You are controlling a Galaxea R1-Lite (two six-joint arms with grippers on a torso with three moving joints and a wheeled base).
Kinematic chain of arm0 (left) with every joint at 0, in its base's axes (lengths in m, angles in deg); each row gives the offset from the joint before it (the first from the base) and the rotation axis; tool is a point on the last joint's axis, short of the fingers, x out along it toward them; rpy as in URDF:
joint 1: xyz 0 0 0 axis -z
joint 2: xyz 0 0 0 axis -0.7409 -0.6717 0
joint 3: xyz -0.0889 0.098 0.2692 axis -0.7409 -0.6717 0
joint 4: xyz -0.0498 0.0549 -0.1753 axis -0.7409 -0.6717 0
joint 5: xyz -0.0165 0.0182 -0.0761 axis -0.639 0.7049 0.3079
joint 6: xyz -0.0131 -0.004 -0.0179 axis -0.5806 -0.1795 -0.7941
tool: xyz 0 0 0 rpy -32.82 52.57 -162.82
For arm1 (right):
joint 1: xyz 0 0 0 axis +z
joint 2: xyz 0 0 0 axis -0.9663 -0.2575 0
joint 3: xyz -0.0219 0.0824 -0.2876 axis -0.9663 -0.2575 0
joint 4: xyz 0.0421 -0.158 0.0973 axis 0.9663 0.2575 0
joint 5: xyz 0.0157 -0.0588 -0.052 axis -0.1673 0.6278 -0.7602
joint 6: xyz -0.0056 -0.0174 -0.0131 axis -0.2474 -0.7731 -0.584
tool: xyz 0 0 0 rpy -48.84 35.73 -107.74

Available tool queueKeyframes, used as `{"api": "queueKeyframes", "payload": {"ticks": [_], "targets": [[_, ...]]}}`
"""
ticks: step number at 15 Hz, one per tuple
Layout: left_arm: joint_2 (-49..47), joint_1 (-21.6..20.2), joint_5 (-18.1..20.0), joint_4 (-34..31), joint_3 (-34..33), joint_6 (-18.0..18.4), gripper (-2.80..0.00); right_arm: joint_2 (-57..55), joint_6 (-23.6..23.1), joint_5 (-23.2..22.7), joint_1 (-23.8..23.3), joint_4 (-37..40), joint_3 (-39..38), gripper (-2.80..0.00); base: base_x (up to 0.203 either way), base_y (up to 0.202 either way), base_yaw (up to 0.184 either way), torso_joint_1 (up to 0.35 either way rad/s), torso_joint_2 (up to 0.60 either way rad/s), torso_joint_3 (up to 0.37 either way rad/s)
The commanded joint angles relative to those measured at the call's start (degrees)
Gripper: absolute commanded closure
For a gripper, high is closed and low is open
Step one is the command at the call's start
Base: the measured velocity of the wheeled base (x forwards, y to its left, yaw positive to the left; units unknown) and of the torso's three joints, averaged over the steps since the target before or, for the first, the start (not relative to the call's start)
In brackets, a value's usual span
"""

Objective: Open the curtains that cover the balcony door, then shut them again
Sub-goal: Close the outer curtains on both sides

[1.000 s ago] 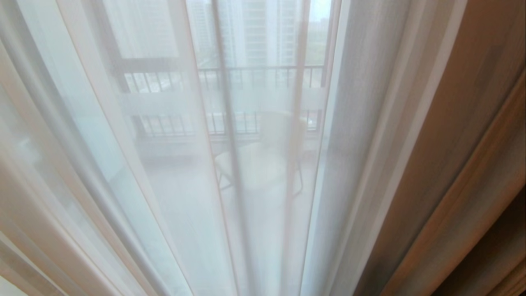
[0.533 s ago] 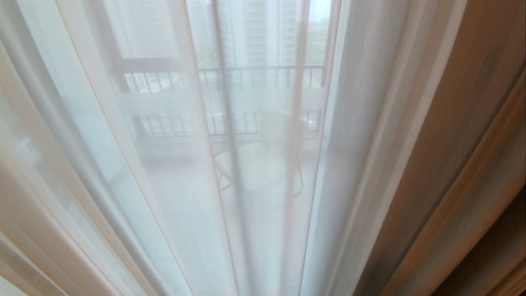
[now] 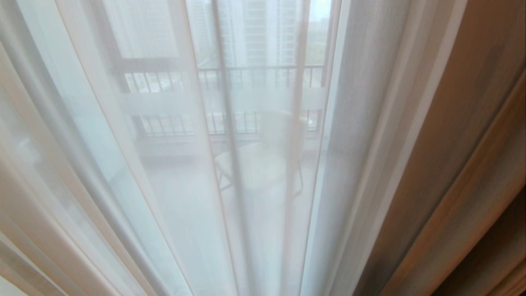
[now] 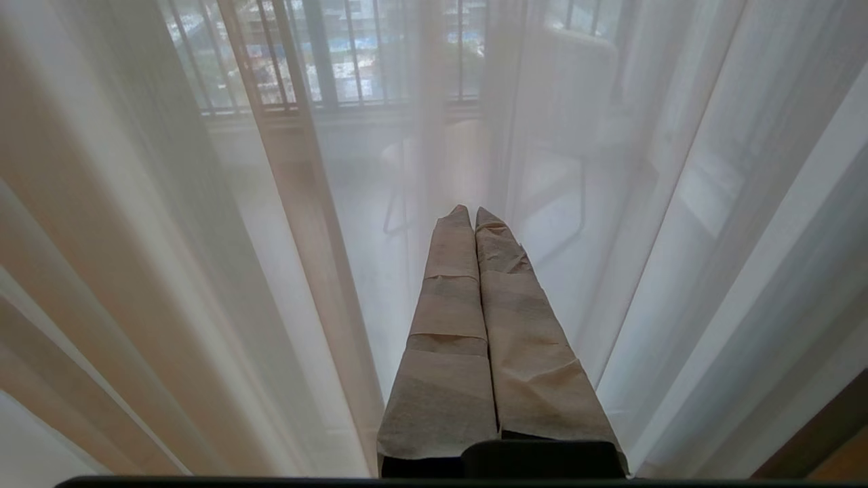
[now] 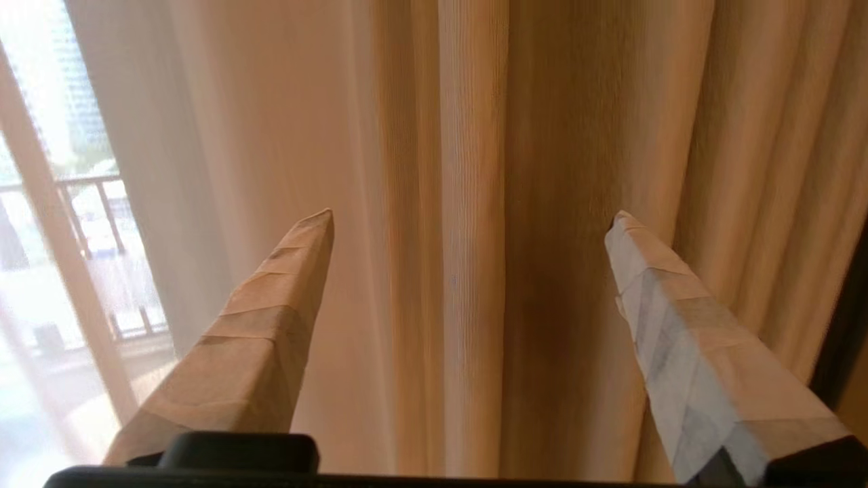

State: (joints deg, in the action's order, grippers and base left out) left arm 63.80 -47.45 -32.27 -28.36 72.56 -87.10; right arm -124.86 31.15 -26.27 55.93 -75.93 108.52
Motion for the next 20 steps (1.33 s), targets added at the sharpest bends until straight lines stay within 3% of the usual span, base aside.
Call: {"api": "queueKeyframes", "payload": {"ticks": [1,7,12,20], "targets": [[0.02,0.00,0.08,0.09,-0.01,0.00,0.00,-5.55,0.21,0.02,-0.01,-0.81,1.66,-2.80,0.000,0.000,0.000,0.000,0.00,0.000],[0.02,0.00,0.00,0.08,-0.01,0.00,0.00,-16.39,1.59,0.03,-0.10,-1.04,9.35,-2.80,0.000,0.000,0.000,0.000,0.00,0.000],[0.02,0.00,0.00,0.01,-0.01,0.00,0.00,-25.42,1.76,-0.06,-1.15,-7.71,13.73,-2.80,0.000,0.000,0.000,0.000,0.00,0.000],[0.02,0.00,0.00,0.01,-0.01,0.00,0.00,-35.01,1.65,-0.76,-1.24,-10.29,18.78,-2.80,0.000,0.000,0.000,0.000,0.00,0.000]]}}
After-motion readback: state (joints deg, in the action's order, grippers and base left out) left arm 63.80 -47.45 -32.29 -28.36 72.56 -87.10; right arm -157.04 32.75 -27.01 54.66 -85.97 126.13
